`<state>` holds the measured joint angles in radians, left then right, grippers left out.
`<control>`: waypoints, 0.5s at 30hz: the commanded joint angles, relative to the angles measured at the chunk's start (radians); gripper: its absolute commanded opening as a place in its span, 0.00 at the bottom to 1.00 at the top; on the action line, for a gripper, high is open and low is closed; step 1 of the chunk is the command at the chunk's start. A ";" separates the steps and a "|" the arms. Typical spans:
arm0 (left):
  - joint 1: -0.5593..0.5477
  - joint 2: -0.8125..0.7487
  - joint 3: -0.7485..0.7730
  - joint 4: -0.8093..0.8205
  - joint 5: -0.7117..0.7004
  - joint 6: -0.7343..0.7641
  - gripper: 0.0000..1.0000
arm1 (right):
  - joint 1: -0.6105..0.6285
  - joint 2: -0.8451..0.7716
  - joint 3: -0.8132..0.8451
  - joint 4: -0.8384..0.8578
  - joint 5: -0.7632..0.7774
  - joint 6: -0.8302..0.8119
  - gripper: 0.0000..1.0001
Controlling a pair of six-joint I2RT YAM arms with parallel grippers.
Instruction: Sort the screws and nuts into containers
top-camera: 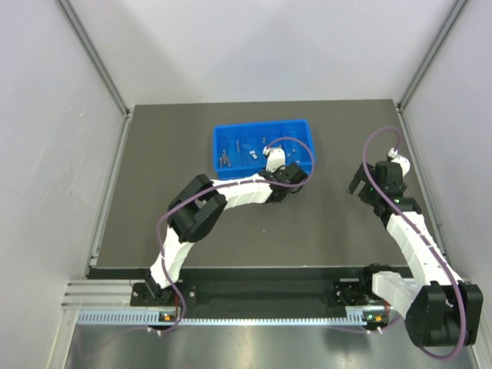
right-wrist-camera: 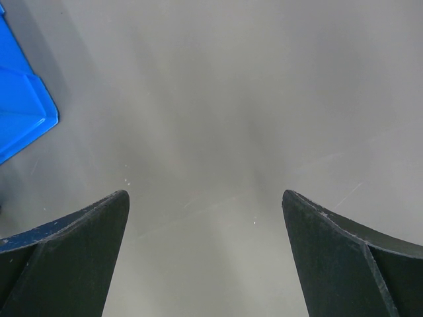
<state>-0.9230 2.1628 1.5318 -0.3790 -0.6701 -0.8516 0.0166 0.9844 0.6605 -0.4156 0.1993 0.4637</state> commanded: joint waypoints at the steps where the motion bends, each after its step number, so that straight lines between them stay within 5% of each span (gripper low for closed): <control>1: -0.004 0.009 0.016 -0.018 -0.006 -0.017 0.27 | -0.009 -0.001 -0.006 0.028 0.014 -0.008 1.00; 4: -0.005 0.000 0.005 -0.021 -0.006 -0.021 0.16 | -0.009 0.002 -0.002 0.026 0.011 -0.007 1.00; 15: -0.013 -0.038 -0.035 0.023 0.053 0.017 0.00 | -0.009 -0.004 -0.002 0.023 0.012 -0.002 1.00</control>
<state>-0.9264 2.1620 1.5257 -0.3653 -0.6708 -0.8570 0.0166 0.9848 0.6605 -0.4156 0.2001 0.4641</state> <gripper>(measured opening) 0.127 0.996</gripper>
